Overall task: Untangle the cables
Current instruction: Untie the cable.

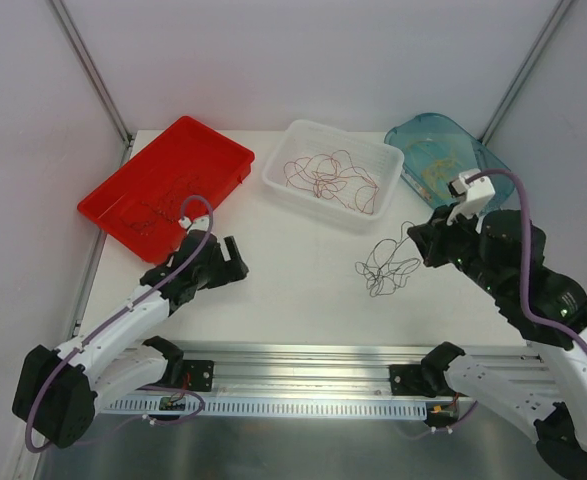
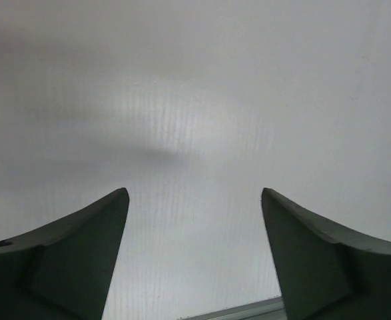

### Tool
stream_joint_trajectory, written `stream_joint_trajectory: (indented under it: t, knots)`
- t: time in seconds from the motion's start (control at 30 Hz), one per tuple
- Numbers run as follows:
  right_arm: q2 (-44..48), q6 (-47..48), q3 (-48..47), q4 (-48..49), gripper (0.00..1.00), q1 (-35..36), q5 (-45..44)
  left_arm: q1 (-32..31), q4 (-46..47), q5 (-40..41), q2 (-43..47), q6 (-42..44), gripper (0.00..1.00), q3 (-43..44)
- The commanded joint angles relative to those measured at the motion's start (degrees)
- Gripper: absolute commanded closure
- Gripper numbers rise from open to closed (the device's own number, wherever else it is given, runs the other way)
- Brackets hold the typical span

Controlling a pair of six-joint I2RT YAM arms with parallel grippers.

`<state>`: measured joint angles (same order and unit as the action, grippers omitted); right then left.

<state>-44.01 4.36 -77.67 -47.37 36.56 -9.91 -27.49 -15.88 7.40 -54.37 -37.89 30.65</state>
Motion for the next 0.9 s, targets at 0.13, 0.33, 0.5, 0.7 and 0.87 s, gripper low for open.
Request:
stream_joint_trajectory:
  t: [0.13, 0.33, 0.5, 0.7, 0.87]
  knots:
    - [-3.89, 0.38, 2.35, 3.16, 0.99, -0.26, 11.82, -9.42, 15.69, -14.42, -2.49, 16.95, 0.01, 2.57]
    - [-5.65, 0.91, 1.21, 4.13, 0.99, -0.17, 19.40, -15.40, 22.29, -24.61, -6.18, 29.17, 0.01, 4.49]
    - [-6.09, 1.18, 0.77, 4.75, 0.99, -0.08, 25.11, -17.86, 22.21, -30.42, -10.13, 39.36, 0.01, 7.49]
    - [-6.09, 0.91, -0.20, 5.10, 0.99, -0.08, 27.84, -20.06, 22.12, -40.08, -15.75, 43.42, 0.11, 11.79]
    - [-5.56, 0.91, -0.64, 4.66, 0.99, -0.08, 26.79, -22.34, 22.03, -47.29, -20.16, 42.90, 0.20, 13.64]
